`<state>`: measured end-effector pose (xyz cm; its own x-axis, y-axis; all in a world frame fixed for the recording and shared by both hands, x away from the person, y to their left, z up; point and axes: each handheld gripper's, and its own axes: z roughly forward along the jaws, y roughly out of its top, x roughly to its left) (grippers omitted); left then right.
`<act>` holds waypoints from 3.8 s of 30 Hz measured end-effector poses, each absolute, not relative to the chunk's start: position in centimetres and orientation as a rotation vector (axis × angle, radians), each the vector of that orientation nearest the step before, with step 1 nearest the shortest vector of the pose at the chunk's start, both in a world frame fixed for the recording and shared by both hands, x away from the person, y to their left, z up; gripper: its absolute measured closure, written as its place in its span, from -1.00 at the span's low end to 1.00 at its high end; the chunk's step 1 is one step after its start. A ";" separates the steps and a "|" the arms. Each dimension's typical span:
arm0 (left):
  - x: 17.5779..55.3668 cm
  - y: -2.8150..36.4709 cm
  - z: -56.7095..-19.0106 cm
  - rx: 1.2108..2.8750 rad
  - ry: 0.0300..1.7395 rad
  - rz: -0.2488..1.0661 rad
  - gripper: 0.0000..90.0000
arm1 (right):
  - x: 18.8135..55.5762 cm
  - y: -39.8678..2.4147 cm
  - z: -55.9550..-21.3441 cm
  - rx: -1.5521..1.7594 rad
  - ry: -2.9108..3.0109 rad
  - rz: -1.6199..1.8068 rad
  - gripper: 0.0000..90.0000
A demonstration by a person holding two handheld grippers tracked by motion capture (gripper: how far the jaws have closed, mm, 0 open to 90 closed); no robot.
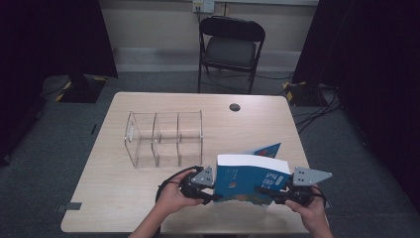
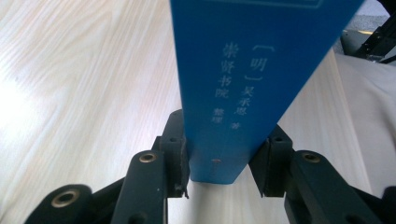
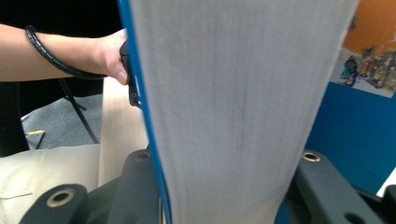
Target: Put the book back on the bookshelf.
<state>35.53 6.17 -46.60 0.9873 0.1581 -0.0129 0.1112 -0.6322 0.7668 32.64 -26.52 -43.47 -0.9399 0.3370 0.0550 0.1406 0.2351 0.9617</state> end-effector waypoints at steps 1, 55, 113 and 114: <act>35.4 6.5 -46.5 2.272 0.193 0.074 0.38 | 32.6 -26.5 -43.5 0.456 2.335 1.790 0.34; 34.7 10.8 -42.6 2.389 0.432 0.054 -0.40 | 32.1 -25.4 -44.4 0.436 2.369 1.715 0.24; 35.0 7.4 -38.4 2.244 0.239 0.070 0.23 | 32.2 -25.2 -44.6 0.460 2.372 1.714 0.20; 35.0 7.4 -38.4 2.239 0.239 0.069 0.23 | 32.2 -25.2 -44.6 0.458 2.372 1.711 0.20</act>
<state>34.99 7.43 -38.39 0.9801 0.1958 -0.0326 0.1481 -0.6123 0.7766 32.25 -25.17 -44.63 -0.9362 0.3500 0.0325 0.1414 0.2901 0.9465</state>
